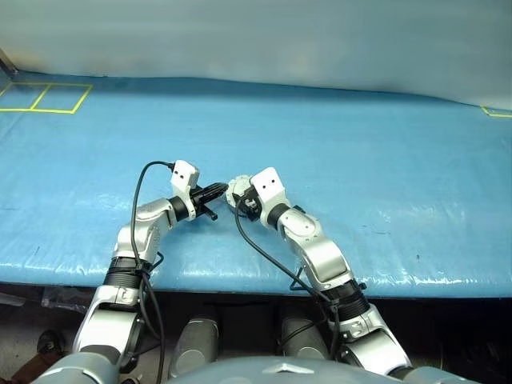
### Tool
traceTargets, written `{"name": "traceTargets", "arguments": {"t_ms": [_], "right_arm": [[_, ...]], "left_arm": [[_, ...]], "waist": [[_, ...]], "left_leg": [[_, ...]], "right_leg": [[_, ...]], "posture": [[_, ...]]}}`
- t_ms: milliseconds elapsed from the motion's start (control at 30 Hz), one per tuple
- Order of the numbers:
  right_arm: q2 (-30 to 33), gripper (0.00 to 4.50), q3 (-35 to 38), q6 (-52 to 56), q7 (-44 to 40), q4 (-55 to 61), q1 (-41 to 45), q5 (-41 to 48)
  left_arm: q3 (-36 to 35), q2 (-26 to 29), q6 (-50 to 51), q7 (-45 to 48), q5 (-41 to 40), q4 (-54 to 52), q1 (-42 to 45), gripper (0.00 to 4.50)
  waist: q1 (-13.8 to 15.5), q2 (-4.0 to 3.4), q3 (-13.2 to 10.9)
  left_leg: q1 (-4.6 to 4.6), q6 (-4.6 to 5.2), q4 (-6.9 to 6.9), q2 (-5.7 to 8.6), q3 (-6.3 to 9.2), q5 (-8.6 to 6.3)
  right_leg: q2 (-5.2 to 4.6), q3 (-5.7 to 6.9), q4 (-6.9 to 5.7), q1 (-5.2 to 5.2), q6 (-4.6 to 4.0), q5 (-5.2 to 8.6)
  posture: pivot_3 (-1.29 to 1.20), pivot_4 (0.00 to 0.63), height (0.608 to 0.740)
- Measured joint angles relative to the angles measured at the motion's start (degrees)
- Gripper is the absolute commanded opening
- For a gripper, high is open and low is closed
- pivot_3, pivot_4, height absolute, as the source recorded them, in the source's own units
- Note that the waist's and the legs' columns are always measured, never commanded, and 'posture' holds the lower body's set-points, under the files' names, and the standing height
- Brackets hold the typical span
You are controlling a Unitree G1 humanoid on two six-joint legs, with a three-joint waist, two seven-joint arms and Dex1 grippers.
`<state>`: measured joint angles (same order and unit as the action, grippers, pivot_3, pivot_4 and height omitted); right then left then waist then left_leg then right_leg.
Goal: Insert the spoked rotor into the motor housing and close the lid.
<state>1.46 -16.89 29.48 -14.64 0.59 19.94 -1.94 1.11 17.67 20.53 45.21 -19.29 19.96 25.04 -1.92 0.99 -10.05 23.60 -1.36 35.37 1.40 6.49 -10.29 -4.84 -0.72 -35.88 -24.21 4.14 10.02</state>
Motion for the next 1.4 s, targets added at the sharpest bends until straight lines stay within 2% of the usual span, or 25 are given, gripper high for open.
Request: {"name": "traceTargets", "arguments": {"t_ms": [367,500,533,700,867,1167,1400], "right_arm": [[0.03,3.01,0.1,0.0,-0.09,0.05,-0.02,0.26],[0.45,4.33,0.11,0.05,-1.6,0.13,-0.08,1.06],[0.67,4.49,-0.06,-0.06,-2.34,0.44,-0.28,1.36],[1.12,4.49,1.57,-0.2,-4.95,4.15,-2.92,4.59],[-1.02,4.49,7.64,1.69,-6.69,9.62,-5.34,13.39],[-4.36,4.49,23.08,16.32,-0.04,10.1,-6.92,26.44],[-6.06,4.49,28.03,24.52,-0.01,7.13,-7.12,37.36]], "left_arm": [[0.15,-0.23,0.56,2.37,-0.88,-2.21,-1.92,0.0],[0.56,-0.05,0.33,2.4,-0.39,-2.29,-1.83,0.0],[0.62,-0.04,0.27,2.41,-0.08,-2.29,-1.77,0.0],[0.59,-0.05,0.29,2.38,0.37,-2.3,-1.81,0.0],[0.54,-0.29,0.18,2.4,0.35,-2.39,-1.96,0.0],[0.37,-0.47,0.02,2.4,0.2,-3.61,-3.46,0.0],[0.42,-0.57,0.02,2.38,0.2,-4.14,-3.84,0.0]], "waist": [[0.17,0.0,0.0],[0.25,0.0,0.01],[0.25,0.0,0.01],[0.26,0.0,0.01],[0.28,0.0,0.01],[0.49,-0.04,0.02],[0.45,-0.13,0.08]], "left_leg": [[0.0,0.0,0.01,0.0,0.01,0.0],[-0.01,0.0,0.01,0.0,0.01,0.0],[-0.02,0.0,0.01,0.0,0.02,0.0],[0.01,-0.01,0.0,0.0,0.02,-0.01],[0.02,-0.01,-0.05,0.0,0.04,-0.01],[0.03,-0.02,-0.07,-0.01,0.03,-0.02],[0.07,-0.01,-0.08,0.0,0.02,-0.02]], "right_leg": [[-0.01,0.01,0.01,0.01,0.0,0.0],[-0.01,0.01,0.01,0.02,0.0,0.0],[-0.01,0.01,0.01,0.03,0.0,0.0],[-0.01,0.02,0.03,0.02,0.0,0.01],[-0.01,0.03,0.04,-0.01,0.0,0.01],[-0.04,0.03,0.04,-0.05,-0.01,0.01],[-0.04,0.03,0.06,-0.08,-0.02,0.02]], "posture": [[0.0,0.15,0.74],[0.0,0.15,0.74],[0.0,0.15,0.74],[0.0,0.15,0.74],[0.0,0.15,0.74],[0.0,0.15,0.74],[0.0,0.15,0.74]]}}
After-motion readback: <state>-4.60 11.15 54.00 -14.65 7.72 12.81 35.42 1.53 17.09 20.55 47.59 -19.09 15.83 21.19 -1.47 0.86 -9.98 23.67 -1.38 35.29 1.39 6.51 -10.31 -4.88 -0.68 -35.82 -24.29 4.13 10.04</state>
